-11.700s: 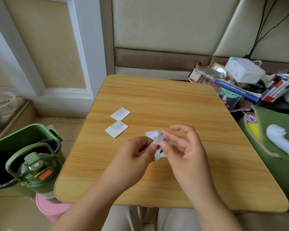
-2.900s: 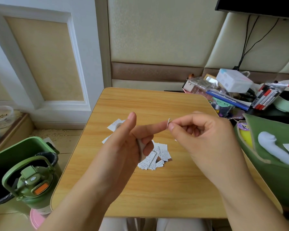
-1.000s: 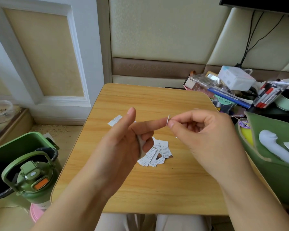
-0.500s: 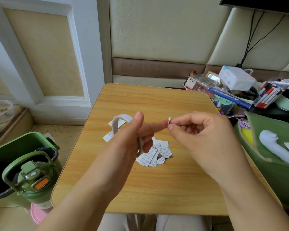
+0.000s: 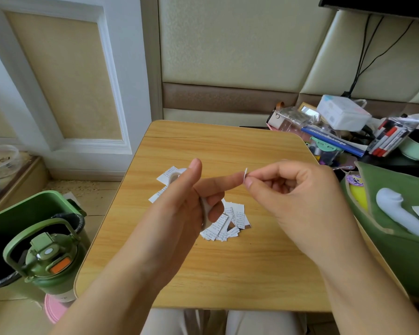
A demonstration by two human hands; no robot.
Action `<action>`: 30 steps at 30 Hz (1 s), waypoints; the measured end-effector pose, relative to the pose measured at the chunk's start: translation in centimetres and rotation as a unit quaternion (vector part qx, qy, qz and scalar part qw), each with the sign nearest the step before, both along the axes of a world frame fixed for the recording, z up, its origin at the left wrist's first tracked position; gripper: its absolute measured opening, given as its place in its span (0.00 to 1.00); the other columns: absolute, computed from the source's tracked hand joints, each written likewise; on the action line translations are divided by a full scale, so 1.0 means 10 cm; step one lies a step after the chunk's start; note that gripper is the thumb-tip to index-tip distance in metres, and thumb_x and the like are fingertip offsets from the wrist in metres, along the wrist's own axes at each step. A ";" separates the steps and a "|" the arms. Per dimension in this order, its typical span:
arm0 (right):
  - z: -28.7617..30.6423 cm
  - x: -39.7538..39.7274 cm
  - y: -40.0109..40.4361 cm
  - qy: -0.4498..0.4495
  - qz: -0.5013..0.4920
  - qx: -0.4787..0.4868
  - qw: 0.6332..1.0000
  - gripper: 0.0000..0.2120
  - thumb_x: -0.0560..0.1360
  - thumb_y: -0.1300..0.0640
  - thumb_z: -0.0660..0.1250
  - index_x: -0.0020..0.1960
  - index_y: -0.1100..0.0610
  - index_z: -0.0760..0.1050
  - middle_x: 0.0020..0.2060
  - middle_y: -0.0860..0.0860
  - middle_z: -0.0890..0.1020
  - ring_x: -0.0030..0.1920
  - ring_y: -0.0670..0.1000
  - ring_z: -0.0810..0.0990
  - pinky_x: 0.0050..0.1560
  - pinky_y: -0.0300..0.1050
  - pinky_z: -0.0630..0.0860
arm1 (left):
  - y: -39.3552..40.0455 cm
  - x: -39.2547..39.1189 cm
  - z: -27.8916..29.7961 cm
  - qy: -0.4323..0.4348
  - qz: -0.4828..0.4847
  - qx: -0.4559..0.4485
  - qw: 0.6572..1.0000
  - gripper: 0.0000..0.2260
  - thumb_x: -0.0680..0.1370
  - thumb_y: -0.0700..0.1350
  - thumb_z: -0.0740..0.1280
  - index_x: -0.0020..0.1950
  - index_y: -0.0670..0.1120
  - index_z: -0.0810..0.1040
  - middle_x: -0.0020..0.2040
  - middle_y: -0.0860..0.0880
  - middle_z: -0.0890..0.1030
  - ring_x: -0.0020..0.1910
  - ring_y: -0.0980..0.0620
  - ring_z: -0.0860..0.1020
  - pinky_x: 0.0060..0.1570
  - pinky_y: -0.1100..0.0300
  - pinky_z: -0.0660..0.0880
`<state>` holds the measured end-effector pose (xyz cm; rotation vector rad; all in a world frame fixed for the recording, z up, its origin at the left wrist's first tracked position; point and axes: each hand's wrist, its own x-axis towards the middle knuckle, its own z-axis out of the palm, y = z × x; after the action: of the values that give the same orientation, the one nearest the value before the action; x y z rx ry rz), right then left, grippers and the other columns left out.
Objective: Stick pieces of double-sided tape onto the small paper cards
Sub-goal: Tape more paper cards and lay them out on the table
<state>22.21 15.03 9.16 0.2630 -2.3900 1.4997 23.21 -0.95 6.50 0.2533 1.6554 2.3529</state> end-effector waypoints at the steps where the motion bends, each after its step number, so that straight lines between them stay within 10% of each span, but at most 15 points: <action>1: 0.00 0.00 0.00 0.001 0.000 0.002 1.000 0.07 0.67 0.59 0.74 0.33 0.50 0.82 0.26 0.43 0.76 0.28 0.41 0.69 0.29 0.29 0.64 | 0.00 0.00 0.00 -0.001 -0.001 0.003 1.000 0.27 0.71 0.63 0.54 0.52 0.48 0.85 0.35 0.53 0.67 0.37 0.53 0.65 0.47 0.58 0.63; 30: 0.01 0.03 -0.01 -0.007 -0.003 -0.003 1.000 0.05 0.65 0.59 0.74 0.33 0.50 0.82 0.26 0.44 0.76 0.28 0.41 0.69 0.29 0.30 0.66 | -0.01 0.00 -0.01 -0.007 -0.009 0.020 1.000 0.27 0.71 0.63 0.55 0.52 0.46 0.85 0.34 0.53 0.67 0.36 0.55 0.66 0.46 0.59 0.64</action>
<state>22.46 14.93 9.23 0.2438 -2.3957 1.5105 23.18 -1.06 6.36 0.2577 1.5941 2.3705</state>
